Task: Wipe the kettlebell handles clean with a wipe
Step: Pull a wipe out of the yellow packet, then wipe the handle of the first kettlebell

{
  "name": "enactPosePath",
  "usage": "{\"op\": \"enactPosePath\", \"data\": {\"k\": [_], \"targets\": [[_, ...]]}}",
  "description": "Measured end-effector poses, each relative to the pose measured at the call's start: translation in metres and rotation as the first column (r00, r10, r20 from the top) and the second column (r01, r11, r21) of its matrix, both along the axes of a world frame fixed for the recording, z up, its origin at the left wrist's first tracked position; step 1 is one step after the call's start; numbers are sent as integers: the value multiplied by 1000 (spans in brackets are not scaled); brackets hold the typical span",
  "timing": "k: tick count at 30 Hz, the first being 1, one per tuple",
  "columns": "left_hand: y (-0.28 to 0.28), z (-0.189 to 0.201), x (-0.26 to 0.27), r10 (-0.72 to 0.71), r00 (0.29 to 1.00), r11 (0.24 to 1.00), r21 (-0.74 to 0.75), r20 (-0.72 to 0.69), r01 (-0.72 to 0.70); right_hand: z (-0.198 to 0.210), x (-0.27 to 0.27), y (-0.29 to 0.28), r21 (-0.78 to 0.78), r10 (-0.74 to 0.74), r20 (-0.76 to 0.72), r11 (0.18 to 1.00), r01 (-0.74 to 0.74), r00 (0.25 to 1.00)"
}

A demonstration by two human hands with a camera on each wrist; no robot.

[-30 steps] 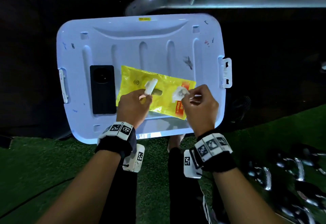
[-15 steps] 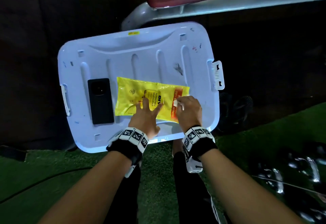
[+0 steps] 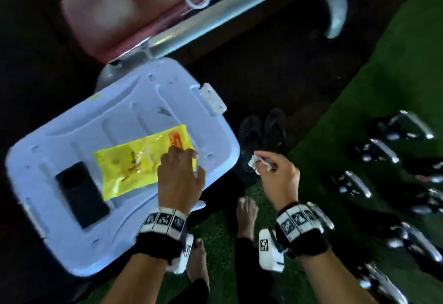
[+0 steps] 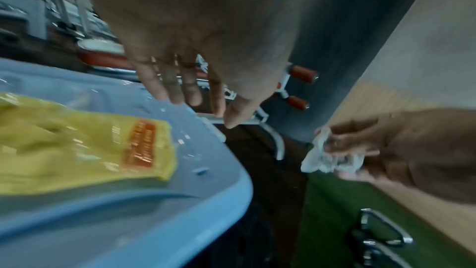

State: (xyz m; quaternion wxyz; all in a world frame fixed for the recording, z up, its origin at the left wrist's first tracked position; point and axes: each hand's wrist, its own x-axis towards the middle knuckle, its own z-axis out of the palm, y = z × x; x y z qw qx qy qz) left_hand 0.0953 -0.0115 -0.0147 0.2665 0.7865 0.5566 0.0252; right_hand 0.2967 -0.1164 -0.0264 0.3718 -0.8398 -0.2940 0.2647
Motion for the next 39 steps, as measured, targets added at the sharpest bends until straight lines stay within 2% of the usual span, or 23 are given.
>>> {"op": "enactPosePath", "data": {"k": [2, 4, 7, 9, 12, 17, 20, 22, 27, 32, 36, 39], "targets": [[-28, -8, 32, -138, 972, 990, -17, 190, 143, -4, 18, -49, 2, -121, 0, 993, 121, 993], [-59, -27, 63, -234, 926, 956, -103, 295, 274, -16, 38, -99, -8, -223, 3, 975, 223, 975], [-108, -76, 112, -372, 874, 846, -273, 314, 458, -46, 72, -171, -24, -353, 36, 935, 354, 935], [-137, -122, 145, -408, 857, 776, -375, 316, 507, -76, 96, -213, -41, -374, 84, 925, 378, 924], [-175, -200, 192, -438, 837, 711, -444, 327, 545, -128, 134, -260, -53, -311, 193, 944, 326, 931], [-233, -335, 252, -386, 847, 685, -501, 366, 529, -210, 181, -310, -8, -164, 256, 985, 171, 953], [-260, -394, 278, -380, 831, 679, -488, 406, 549, -241, 196, -324, 23, -101, 256, 995, 98, 961], [-269, -425, 293, -394, 792, 664, -450, 467, 596, -256, 201, -330, 71, -102, 269, 994, 85, 958], [-284, -475, 326, -296, 677, 540, -466, 674, 701, -274, 202, -350, 140, -86, 331, 989, 41, 940], [-287, -492, 335, -325, 610, 508, -410, 723, 757, -288, 199, -370, 281, -201, 427, 956, 82, 882], [-293, -494, 330, -297, 628, 528, -424, 720, 736, -292, 188, -381, 327, -199, 478, 944, 37, 855], [-298, -488, 325, -260, 676, 551, -469, 690, 690, -289, 186, -385, 334, -178, 503, 943, 0, 846]]}}
